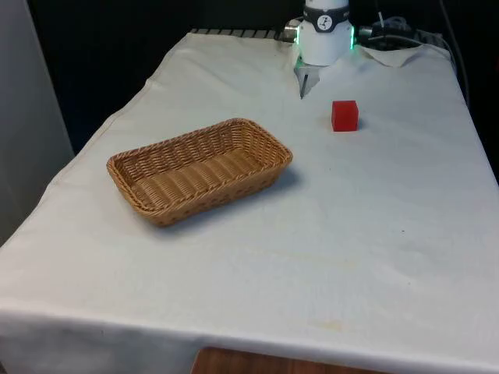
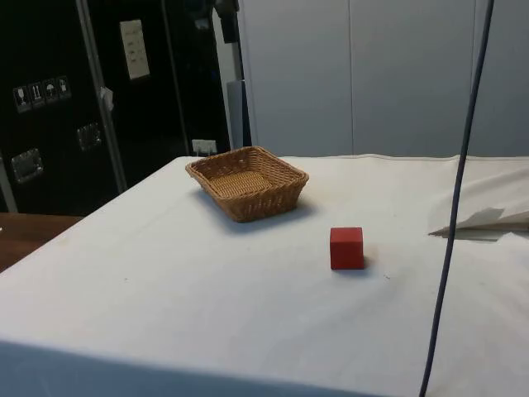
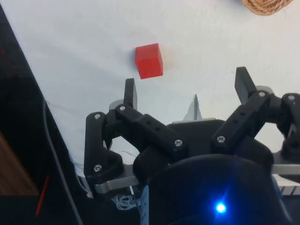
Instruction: Pick up the cube and place it into the basket.
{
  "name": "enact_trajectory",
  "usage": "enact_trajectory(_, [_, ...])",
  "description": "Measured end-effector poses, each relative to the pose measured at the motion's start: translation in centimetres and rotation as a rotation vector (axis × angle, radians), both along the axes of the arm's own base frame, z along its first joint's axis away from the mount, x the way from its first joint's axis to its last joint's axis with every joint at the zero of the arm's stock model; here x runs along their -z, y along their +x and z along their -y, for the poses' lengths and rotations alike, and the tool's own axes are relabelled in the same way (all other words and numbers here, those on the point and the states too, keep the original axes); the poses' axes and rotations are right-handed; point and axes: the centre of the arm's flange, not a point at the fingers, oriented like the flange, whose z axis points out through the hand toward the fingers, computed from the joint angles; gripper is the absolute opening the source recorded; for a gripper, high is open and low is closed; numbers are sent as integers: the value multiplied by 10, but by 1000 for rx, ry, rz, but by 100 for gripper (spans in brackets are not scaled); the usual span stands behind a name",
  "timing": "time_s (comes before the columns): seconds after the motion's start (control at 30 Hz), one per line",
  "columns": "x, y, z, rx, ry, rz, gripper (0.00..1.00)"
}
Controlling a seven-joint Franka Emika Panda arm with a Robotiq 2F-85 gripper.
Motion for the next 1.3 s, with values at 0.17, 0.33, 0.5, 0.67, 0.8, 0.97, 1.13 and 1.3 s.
enact_trajectory(0.17, [-3,-8,-3,-14,5,4,100])
enact_trajectory(0.33, [-5,-13,-5,-23,6,16,100])
enact_trajectory(0.5, [-4,-16,-8,-38,9,34,100])
enact_trajectory(0.67, [-5,-17,-11,-57,10,49,100])
enact_trajectory(0.8, [-4,-16,-15,-81,10,62,100])
enact_trajectory(0.97, [-4,-16,-18,-99,11,67,100])
enact_trajectory(1.13, [-2,-17,-20,-121,12,73,100])
enact_trajectory(1.3, [-1,-21,-22,-130,14,72,100])
